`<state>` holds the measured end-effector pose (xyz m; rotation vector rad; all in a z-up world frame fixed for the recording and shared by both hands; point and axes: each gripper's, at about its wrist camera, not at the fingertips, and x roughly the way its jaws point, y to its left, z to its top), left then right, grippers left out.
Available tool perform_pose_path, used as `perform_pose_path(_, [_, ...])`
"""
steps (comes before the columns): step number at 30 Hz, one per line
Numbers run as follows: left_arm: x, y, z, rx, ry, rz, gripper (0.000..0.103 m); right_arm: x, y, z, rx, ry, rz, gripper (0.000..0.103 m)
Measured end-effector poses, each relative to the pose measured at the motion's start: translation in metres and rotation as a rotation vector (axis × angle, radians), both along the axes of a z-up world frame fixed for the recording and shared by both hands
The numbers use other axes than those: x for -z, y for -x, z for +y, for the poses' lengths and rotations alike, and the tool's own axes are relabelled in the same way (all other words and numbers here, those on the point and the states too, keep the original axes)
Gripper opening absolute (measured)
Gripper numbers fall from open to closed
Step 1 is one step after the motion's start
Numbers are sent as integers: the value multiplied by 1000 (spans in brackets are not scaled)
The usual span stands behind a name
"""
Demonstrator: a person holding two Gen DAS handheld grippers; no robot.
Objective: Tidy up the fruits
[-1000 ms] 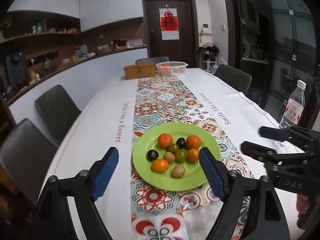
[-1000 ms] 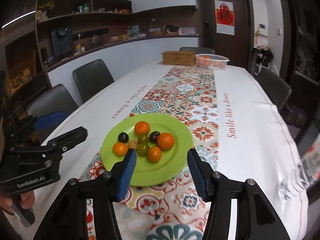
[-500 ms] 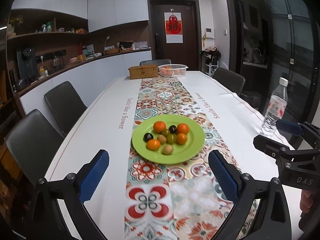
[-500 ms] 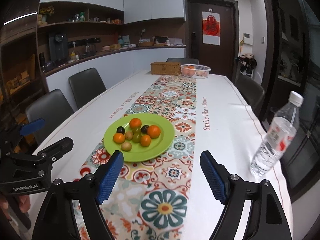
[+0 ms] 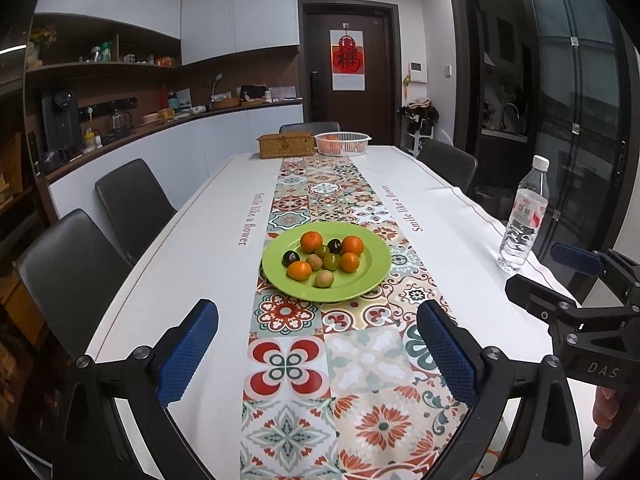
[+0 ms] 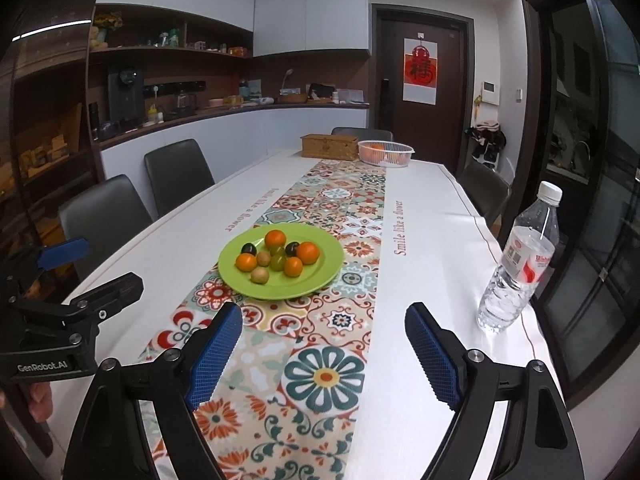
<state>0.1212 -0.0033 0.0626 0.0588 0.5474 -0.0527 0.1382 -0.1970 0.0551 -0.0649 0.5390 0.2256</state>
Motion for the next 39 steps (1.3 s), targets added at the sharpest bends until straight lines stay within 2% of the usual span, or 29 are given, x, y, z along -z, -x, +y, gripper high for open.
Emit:
perform_pose_path(27, [-7, 40, -13, -8, -18, -33, 103, -2, 43, -15, 6, -8, -26, 84])
perform_pose_path(39, [-11, 49, -11, 7, 12, -56, 103, -1, 46, -15, 7, -6, -29, 84])
